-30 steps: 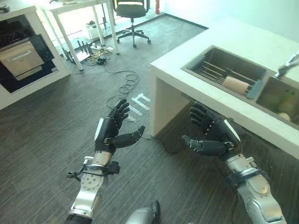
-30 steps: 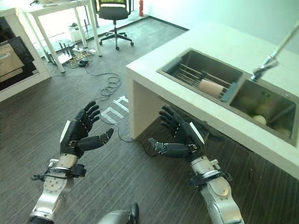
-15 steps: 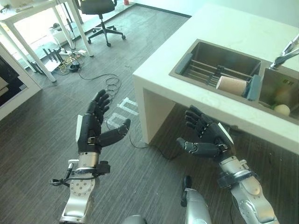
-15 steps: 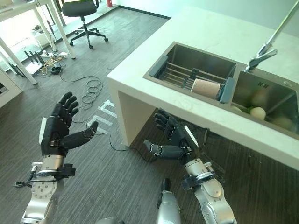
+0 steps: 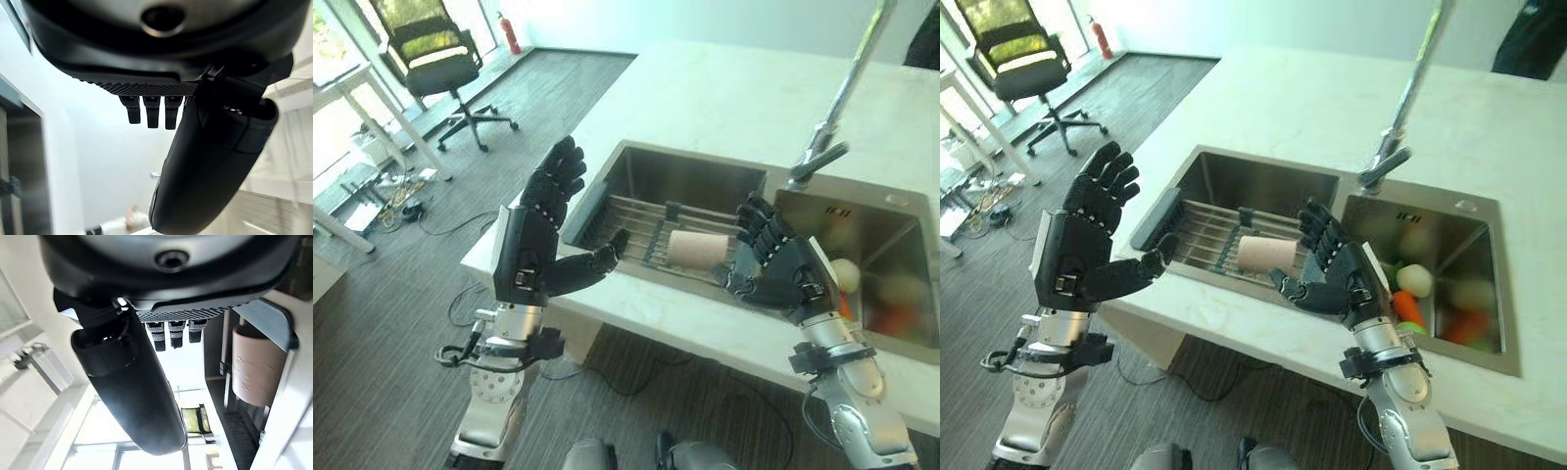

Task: Place the dishes in the dishwasher.

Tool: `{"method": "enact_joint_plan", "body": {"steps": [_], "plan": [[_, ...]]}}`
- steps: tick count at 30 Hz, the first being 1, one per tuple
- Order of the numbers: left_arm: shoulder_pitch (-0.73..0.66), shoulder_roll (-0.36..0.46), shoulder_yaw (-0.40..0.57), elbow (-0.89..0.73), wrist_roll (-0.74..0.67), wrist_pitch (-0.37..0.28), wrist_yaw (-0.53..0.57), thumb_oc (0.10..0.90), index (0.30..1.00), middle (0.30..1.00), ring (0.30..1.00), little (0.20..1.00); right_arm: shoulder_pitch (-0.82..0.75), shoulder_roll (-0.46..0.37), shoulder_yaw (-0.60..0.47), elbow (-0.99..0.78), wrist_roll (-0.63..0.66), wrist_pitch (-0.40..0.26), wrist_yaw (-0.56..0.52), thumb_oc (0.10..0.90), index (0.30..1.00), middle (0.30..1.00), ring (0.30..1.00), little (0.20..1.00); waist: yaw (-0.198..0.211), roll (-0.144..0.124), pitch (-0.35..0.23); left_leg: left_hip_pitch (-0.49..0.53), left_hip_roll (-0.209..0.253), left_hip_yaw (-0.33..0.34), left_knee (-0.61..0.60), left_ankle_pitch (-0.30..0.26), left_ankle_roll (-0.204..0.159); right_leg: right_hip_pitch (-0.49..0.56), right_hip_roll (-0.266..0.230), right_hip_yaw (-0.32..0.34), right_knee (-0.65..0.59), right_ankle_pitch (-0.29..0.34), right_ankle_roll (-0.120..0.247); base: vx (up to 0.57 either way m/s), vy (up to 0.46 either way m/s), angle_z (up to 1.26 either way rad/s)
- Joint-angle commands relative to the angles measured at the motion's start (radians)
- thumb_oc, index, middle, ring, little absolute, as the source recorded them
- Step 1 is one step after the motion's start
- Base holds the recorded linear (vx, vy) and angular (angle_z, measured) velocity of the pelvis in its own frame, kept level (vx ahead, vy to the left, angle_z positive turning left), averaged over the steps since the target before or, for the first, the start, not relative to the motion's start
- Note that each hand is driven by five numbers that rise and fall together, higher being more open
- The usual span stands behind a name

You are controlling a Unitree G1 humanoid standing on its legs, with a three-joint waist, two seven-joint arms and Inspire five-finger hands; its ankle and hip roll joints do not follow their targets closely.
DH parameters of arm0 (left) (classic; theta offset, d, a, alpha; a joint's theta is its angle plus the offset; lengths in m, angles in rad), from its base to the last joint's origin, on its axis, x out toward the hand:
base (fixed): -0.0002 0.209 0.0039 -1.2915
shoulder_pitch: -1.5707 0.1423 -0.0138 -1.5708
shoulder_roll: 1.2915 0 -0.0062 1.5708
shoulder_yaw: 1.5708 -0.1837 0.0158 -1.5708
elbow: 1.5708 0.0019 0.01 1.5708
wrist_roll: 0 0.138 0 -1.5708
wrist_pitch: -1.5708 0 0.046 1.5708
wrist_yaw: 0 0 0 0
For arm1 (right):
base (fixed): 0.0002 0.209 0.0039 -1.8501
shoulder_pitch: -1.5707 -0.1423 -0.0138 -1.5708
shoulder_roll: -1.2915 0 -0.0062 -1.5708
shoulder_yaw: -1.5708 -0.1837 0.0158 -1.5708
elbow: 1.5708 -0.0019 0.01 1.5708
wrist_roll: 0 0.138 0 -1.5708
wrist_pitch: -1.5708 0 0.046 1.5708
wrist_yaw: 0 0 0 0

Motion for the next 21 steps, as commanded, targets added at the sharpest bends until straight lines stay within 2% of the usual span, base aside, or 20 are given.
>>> {"method": "enact_joint_plan", "body": {"steps": [1,2,4,7,12,18,21], "plan": [[-0.050,0.042,0.074,-0.095,0.060,-0.095,0.057,0.800,0.900,0.900,0.900,0.900,-0.055,-0.021,-0.039,-0.137,0.004,-0.090,0.014,0.800,0.900,0.900,0.900,0.900,-0.001,0.008,-0.051,0.072,-0.007,-0.114,-0.002,0.074,-0.021,-0.012,-0.002,0.161,-0.054,0.115,-0.017,0.09,0.116,-1.56],[-0.057,0.051,0.074,-0.094,0.042,-0.072,0.049,0.800,0.900,0.900,0.900,0.900,-0.063,-0.037,-0.037,-0.137,0.010,-0.087,0.006,0.800,0.900,0.900,0.900,0.900,0.001,0.006,-0.052,0.076,-0.019,-0.141,-0.002,0.044,-0.019,-0.013,0.003,0.177,-0.054,0.111,-0.018,0.07,0.142,-1.20],[-0.076,0.054,0.063,-0.093,0.016,-0.057,0.021,0.800,0.900,0.900,0.900,0.900,-0.063,-0.048,-0.043,-0.140,0.028,-0.089,-0.002,0.800,0.900,0.900,0.900,0.900,-0.009,0.008,-0.057,0.083,-0.009,-0.108,-0.002,0.001,-0.016,-0.015,-0.004,0.166,-0.054,0.110,-0.013,0.04,0.167,-0.76],[-0.095,0.067,0.040,-0.103,-0.024,-0.017,-0.044,0.800,0.900,0.900,0.900,0.900,-0.038,-0.046,-0.056,-0.166,0.029,-0.079,0.006,0.800,0.900,0.900,0.900,0.900,-0.026,0.019,-0.069,0.087,0.003,-0.089,-0.002,-0.024,-0.009,-0.012,-0.014,0.146,-0.054,0.104,-0.005,0.04,0.156,-0.26],[-0.105,0.089,0.023,-0.101,-0.041,0.046,-0.111,0.800,0.900,0.900,0.900,0.900,-0.020,-0.046,-0.070,-0.175,0.023,-0.070,0.003,0.800,0.900,0.900,0.900,0.900,-0.035,0.027,-0.085,0.084,0.006,-0.082,-0.002,-0.038,0.001,-0.013,-0.024,0.130,-0.054,0.100,0.002,0.03,0.120,0.16],[-0.104,0.164,0.056,-0.071,-0.004,0.105,-0.142,0.800,0.900,0.900,0.900,0.900,-0.033,-0.052,-0.076,-0.174,0.002,-0.064,-0.007,0.800,0.900,0.900,0.900,0.900,-0.032,0.031,-0.100,0.093,0.001,-0.065,-0.002,-0.054,0.013,-0.014,-0.040,0.118,-0.054,0.104,0.012,-0.01,0.074,0.09],[-0.121,0.229,0.074,-0.056,0.023,0.133,-0.164,0.800,0.900,0.900,0.900,0.900,-0.045,-0.071,-0.084,-0.162,0.006,-0.056,-0.014,0.800,0.900,0.900,0.900,0.900,-0.035,0.036,-0.109,0.097,-0.001,-0.056,-0.002,-0.060,0.020,-0.015,-0.045,0.117,-0.054,0.108,0.018,-0.02,0.049,-0.03]]}}
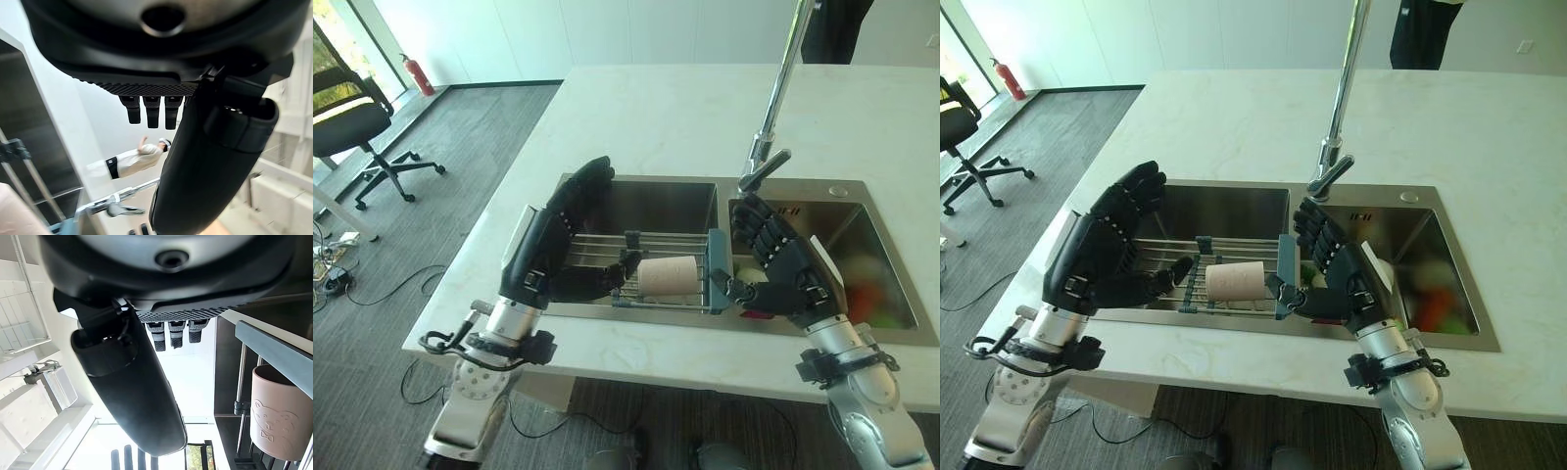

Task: Place the dishes in the dishwasher.

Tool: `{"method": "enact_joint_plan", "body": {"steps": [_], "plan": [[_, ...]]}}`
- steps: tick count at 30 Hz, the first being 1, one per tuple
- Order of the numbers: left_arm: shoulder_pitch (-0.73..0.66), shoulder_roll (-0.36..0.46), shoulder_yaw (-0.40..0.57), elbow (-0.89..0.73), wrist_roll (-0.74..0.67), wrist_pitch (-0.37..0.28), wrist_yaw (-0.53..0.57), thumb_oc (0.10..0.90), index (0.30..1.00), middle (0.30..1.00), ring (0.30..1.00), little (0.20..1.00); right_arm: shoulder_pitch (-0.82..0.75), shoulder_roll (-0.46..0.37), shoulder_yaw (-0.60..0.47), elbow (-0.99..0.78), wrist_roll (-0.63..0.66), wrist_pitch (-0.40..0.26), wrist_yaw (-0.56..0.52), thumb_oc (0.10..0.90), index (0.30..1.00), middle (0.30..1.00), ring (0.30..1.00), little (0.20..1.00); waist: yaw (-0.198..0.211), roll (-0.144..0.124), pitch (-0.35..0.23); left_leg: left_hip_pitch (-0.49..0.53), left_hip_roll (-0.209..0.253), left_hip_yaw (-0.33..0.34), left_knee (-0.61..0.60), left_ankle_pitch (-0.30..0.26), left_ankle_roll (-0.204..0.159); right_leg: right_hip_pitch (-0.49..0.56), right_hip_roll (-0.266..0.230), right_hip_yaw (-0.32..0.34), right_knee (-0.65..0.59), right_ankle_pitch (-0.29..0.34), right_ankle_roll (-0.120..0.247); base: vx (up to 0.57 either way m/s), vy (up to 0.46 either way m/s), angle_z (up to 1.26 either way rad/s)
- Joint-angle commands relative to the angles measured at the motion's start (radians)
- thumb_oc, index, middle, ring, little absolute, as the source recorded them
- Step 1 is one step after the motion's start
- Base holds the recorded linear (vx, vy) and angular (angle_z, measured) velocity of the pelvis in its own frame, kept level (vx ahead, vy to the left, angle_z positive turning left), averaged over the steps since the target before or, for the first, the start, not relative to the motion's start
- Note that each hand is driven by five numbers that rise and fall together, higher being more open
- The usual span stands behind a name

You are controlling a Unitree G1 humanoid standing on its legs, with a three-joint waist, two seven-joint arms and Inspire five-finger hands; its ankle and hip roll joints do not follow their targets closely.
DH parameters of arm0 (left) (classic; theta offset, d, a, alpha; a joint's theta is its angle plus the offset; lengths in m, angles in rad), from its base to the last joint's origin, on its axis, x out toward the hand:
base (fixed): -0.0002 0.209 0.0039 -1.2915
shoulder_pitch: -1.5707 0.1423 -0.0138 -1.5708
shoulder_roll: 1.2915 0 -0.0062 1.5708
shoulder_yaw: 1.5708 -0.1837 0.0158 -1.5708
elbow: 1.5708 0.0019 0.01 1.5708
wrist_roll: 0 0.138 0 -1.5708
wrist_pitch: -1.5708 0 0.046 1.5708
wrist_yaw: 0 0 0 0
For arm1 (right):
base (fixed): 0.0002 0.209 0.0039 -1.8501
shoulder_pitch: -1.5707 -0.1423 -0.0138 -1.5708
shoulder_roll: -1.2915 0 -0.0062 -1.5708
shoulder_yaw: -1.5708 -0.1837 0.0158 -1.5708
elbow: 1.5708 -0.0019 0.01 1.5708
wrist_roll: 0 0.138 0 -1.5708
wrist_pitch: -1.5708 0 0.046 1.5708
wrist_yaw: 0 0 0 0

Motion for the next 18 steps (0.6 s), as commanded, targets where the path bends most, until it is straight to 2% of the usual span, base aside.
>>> {"method": "enact_joint_plan", "body": {"steps": [1,3,4,6,8,12,15,16,18], "plan": [[-0.080,0.050,0.061,-0.037,0.015,-0.041,-0.018,0.800,0.900,0.900,0.900,0.900,-0.102,-0.013,-0.055,-0.063,0.007,-0.080,-0.017,0.800,0.900,0.900,0.900,0.900,0.000,-0.015,-0.088,0.028,0.046,0.021,0.077,-0.151,-0.029,0.037,0.005,0.003,-0.089,0.032,0.070,-0.02,0.041,-0.07],[-0.095,0.063,0.065,-0.030,0.021,-0.024,-0.025,0.800,0.900,0.900,0.900,0.900,-0.109,-0.014,-0.055,-0.060,0.006,-0.076,-0.020,0.800,0.900,0.900,0.900,0.900,-0.003,-0.014,-0.090,0.030,0.047,0.025,0.077,-0.154,-0.028,0.036,0.005,0.006,-0.089,0.033,0.071,-0.03,0.035,-0.12],[-0.133,0.130,0.062,-0.011,0.113,0.037,-0.049,0.800,0.900,0.900,0.900,0.900,-0.116,-0.025,-0.060,-0.055,0.012,-0.061,-0.017,0.800,0.900,0.900,0.900,0.900,-0.017,-0.006,-0.096,0.034,0.047,0.035,0.077,-0.159,-0.025,0.033,0.006,0.014,-0.089,0.037,0.077,-0.05,0.057,-0.21],[-0.219,0.214,0.050,0.038,0.068,0.104,-0.097,0.800,0.900,0.900,0.900,0.900,-0.140,-0.046,-0.048,-0.044,0.013,-0.035,-0.007,0.800,0.900,0.900,0.900,0.900,-0.034,0.006,-0.102,0.040,0.048,0.050,0.077,-0.166,-0.023,0.031,0.006,0.021,-0.089,0.037,0.083,-0.05,0.060,-0.20],[-0.254,0.246,0.036,0.059,0.056,0.131,-0.101,0.800,0.900,0.900,0.900,0.900,-0.150,-0.055,-0.041,-0.039,0.013,-0.027,-0.002,0.800,0.900,0.900,0.900,0.900,-0.043,0.012,-0.105,0.042,0.050,0.057,0.077,-0.169,-0.023,0.030,0.007,0.025,-0.089,0.037,0.085,-0.03,0.026,-0.19],[-0.322,0.289,0.009,0.108,0.017,0.203,-0.134,0.800,0.900,0.900,0.900,0.900,-0.161,-0.077,-0.040,-0.032,0.022,-0.010,0.008,0.800,0.900,0.900,0.900,0.900,-0.057,0.019,-0.111,0.047,0.053,0.072,0.077,-0.173,-0.024,0.030,0.009,0.033,-0.089,0.037,0.088,-0.01,0.018,-0.14],[-0.340,0.293,-0.005,0.135,0.003,0.214,-0.142,0.800,0.900,0.900,0.900,0.900,-0.166,-0.082,-0.036,-0.023,0.023,-0.009,0.014,0.800,0.900,0.900,0.900,0.900,-0.063,0.021,-0.112,0.049,0.055,0.077,0.077,-0.175,-0.024,0.029,0.008,0.035,-0.089,0.037,0.089,-0.01,0.011,-0.11],[-0.373,0.289,-0.034,0.176,-0.038,0.236,-0.163,0.800,0.900,0.900,0.900,0.900,-0.173,-0.086,-0.031,-0.018,0.021,-0.002,0.025,0.800,0.900,0.900,0.900,0.900,-0.070,0.024,-0.113,0.051,0.056,0.084,0.077,-0.177,-0.023,0.029,0.010,0.038,-0.089,0.038,0.089,-0.01,0.015,-0.06],[-0.390,0.279,-0.053,0.208,-0.023,0.263,-0.176,0.800,0.900,0.900,0.900,0.900,-0.178,-0.089,-0.028,-0.009,0.016,-0.002,0.036,0.800,0.900,0.900,0.900,0.900,-0.077,0.026,-0.114,0.053,0.058,0.090,0.077,-0.179,-0.023,0.029,0.012,0.042,-0.089,0.039,0.089,-0.01,0.021,-0.04]]}}
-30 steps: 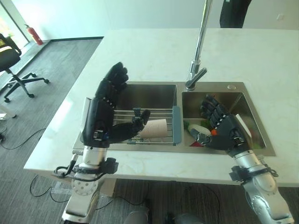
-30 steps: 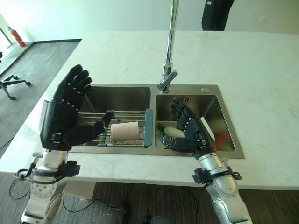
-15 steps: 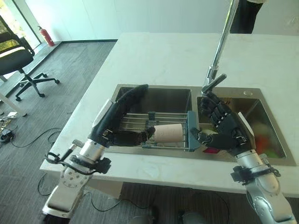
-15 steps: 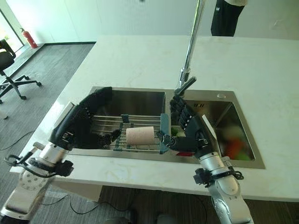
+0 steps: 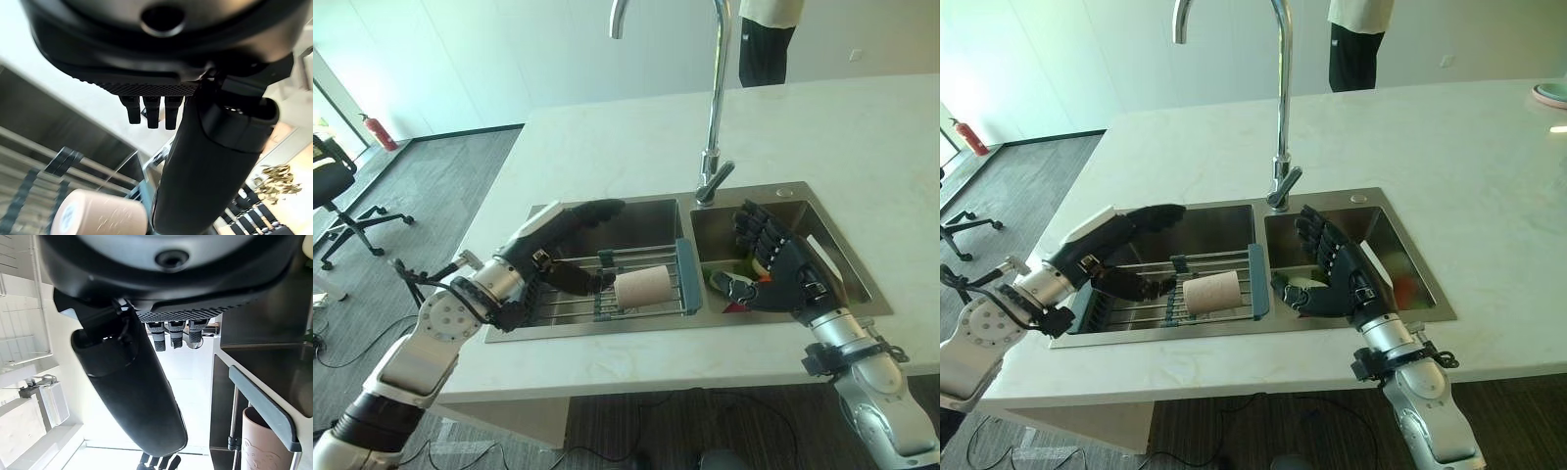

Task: Place the dishes in the dishwasher.

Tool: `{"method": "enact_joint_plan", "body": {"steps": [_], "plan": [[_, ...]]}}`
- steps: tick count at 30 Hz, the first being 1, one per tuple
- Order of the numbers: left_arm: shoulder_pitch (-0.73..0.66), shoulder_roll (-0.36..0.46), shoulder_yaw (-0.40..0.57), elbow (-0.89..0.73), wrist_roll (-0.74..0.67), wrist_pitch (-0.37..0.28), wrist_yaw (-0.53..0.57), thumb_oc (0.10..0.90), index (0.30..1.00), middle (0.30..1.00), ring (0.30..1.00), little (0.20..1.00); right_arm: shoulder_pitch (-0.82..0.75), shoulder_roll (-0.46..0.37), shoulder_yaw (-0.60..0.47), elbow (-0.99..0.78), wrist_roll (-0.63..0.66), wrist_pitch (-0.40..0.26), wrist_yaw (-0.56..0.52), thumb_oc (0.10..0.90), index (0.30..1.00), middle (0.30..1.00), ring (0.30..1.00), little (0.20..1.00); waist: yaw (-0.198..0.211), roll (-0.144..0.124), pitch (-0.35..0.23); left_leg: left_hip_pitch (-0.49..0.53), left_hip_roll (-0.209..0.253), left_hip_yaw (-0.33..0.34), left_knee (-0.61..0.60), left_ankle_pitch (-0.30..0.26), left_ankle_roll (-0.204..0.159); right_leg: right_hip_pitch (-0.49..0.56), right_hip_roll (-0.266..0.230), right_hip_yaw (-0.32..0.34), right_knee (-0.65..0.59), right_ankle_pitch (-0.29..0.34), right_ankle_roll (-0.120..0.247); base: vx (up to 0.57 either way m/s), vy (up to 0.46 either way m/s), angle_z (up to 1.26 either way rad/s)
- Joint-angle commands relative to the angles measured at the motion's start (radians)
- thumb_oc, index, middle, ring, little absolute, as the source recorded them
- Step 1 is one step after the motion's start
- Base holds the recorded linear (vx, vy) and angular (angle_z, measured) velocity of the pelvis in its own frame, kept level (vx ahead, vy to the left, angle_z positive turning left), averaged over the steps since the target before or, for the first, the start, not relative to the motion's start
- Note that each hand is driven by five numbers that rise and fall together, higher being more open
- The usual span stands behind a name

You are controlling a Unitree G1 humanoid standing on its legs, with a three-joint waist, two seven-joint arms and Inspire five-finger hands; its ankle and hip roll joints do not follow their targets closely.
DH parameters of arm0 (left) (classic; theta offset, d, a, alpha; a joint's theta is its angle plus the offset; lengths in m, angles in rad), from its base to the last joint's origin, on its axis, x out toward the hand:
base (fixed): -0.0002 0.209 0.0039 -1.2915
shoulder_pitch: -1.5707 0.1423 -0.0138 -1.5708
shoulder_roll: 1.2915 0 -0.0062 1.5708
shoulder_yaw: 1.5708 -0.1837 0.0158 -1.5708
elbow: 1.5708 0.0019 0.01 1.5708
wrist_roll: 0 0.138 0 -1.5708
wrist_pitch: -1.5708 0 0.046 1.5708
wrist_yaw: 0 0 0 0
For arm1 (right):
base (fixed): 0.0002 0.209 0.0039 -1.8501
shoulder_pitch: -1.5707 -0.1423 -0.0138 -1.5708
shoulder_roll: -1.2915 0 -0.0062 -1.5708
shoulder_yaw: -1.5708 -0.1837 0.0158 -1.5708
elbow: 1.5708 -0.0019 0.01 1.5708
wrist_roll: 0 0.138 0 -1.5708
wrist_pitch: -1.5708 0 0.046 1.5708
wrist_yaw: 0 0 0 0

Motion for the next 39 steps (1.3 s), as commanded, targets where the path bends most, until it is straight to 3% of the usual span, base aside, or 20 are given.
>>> {"method": "enact_joint_plan", "body": {"steps": [1,9,21,39], "plan": [[-0.155,-0.038,0.033,0.057,-0.045,0.012,0.018,0.800,0.900,0.900,0.900,0.900,-0.142,-0.019,-0.028,-0.046,0.019,-0.083,0.040,0.800,0.900,0.900,0.900,0.900,-0.011,-0.001,-0.033,0.054,0.041,0.021,0.079,-0.180,-0.027,0.064,-0.005,-0.023,-0.087,0.022,0.074,0.00,0.022,-0.05],[-0.202,-0.068,-0.028,0.172,-0.038,0.034,0.003,0.800,0.900,0.900,0.900,0.900,-0.159,-0.034,-0.022,-0.032,0.013,-0.073,0.065,0.800,0.900,0.900,0.900,0.900,-0.024,-0.001,-0.037,0.061,0.044,0.036,0.079,-0.185,-0.026,0.065,0.000,-0.011,-0.087,0.022,0.074,0.00,0.009,-0.07],[-0.224,-0.127,-0.061,0.295,-0.039,-0.006,-0.005,0.800,0.900,0.900,0.900,0.900,-0.159,-0.028,-0.017,-0.021,-0.001,-0.071,0.103,0.800,0.900,0.900,0.900,0.900,-0.046,-0.009,-0.043,0.069,0.052,0.062,0.079,-0.191,-0.023,0.064,0.010,0.003,-0.087,0.023,0.072,0.00,0.000,-0.03],[-0.242,-0.136,-0.089,0.313,0.017,0.017,-0.014,0.800,0.900,0.900,0.900,0.900,-0.161,-0.023,-0.013,-0.023,-0.012,-0.059,0.112,0.800,0.900,0.900,0.900,0.900,-0.055,-0.009,-0.047,0.074,0.059,0.077,0.079,-0.194,-0.022,0.064,0.017,0.008,-0.087,0.021,0.068,0.00,-0.002,-0.03]]}}
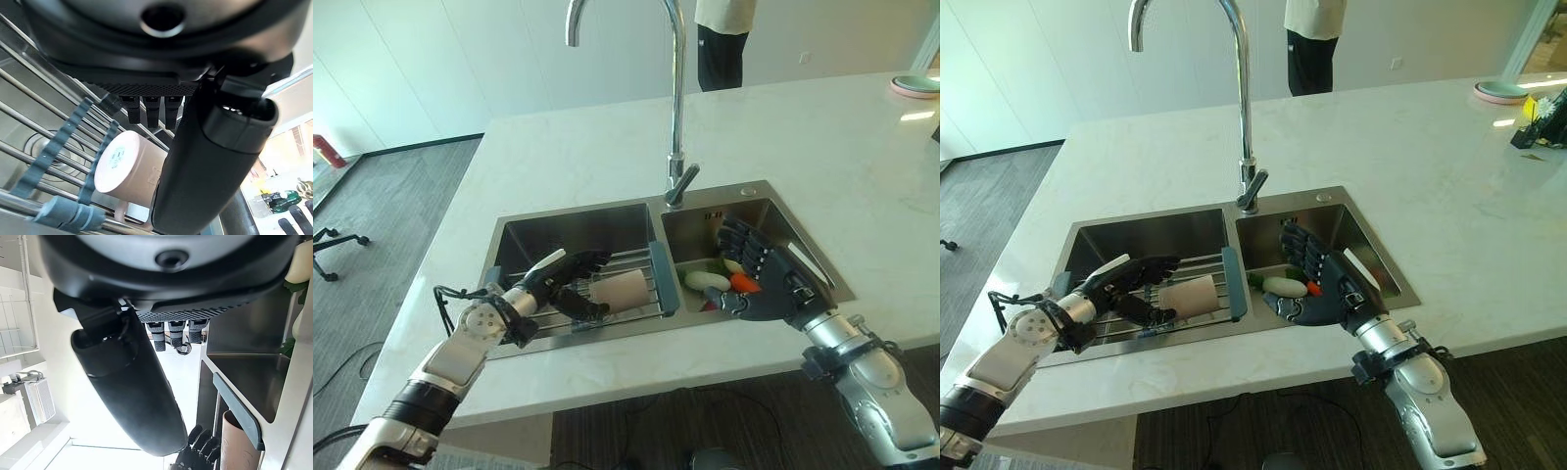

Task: Place the dishes in the dishwasher.

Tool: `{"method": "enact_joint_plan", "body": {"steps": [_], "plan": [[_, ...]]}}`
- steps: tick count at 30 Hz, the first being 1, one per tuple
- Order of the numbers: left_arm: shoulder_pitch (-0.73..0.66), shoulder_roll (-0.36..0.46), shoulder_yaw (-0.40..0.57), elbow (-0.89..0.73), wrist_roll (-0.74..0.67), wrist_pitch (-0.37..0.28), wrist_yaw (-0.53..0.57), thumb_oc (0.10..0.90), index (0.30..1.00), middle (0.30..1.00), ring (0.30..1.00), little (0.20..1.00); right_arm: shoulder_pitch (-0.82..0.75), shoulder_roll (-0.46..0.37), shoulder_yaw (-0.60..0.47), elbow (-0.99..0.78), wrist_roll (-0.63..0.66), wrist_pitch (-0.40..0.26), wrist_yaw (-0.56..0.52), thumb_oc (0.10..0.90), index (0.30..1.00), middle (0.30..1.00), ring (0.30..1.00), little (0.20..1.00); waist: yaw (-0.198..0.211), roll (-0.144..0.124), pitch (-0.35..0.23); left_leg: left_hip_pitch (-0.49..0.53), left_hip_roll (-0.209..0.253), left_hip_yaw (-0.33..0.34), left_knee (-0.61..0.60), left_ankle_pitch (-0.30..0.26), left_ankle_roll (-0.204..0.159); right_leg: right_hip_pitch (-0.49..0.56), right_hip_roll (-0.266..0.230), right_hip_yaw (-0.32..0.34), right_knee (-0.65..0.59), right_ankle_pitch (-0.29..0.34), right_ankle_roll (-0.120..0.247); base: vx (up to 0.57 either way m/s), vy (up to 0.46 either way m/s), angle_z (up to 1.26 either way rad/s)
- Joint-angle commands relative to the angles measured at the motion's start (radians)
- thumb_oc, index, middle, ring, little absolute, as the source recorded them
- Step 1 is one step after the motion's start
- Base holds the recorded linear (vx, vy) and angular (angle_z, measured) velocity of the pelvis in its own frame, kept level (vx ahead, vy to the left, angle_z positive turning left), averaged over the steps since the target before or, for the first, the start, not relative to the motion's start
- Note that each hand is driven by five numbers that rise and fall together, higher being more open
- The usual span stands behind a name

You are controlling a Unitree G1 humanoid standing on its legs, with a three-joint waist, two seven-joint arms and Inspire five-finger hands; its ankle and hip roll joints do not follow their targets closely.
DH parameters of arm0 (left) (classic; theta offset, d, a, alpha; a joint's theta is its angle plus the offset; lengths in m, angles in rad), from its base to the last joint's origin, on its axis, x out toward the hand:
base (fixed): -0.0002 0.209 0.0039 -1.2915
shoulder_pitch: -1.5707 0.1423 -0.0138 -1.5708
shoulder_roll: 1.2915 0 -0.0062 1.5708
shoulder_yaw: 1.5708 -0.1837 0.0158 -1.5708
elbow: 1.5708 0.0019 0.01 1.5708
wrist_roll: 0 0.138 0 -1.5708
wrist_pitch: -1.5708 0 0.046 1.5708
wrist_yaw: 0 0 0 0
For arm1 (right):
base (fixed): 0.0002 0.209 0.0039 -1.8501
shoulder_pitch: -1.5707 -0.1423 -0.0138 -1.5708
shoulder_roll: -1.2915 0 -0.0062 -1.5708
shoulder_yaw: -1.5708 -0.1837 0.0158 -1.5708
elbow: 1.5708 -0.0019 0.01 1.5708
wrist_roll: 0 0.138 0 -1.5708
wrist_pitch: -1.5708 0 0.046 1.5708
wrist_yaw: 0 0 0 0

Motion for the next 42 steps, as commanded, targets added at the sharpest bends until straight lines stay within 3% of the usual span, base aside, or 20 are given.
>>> {"method": "enact_joint_plan", "body": {"steps": [1,42], "plan": [[-0.154,-0.021,0.040,0.013,0.016,-0.077,0.021,0.800,0.900,0.900,0.900,0.900,-0.140,-0.005,-0.020,-0.061,-0.009,-0.090,0.005,0.800,0.900,0.900,0.900,0.900,-0.009,0.016,-0.039,0.059,0.036,0.024,0.082,-0.186,-0.030,0.060,-0.006,-0.036,-0.074,0.007,0.070,0.00,0.000,0.00],[-0.223,-0.024,-0.054,0.069,0.141,0.006,-0.027,0.800,0.900,0.900,0.900,0.900,-0.146,-0.018,-0.010,-0.071,-0.011,-0.069,0.033,0.800,0.900,0.900,0.900,0.900,-0.026,0.008,-0.043,0.055,0.042,0.040,0.082,-0.188,-0.026,0.053,-0.003,-0.027,-0.074,0.011,0.074,0.00,0.001,0.00]]}}
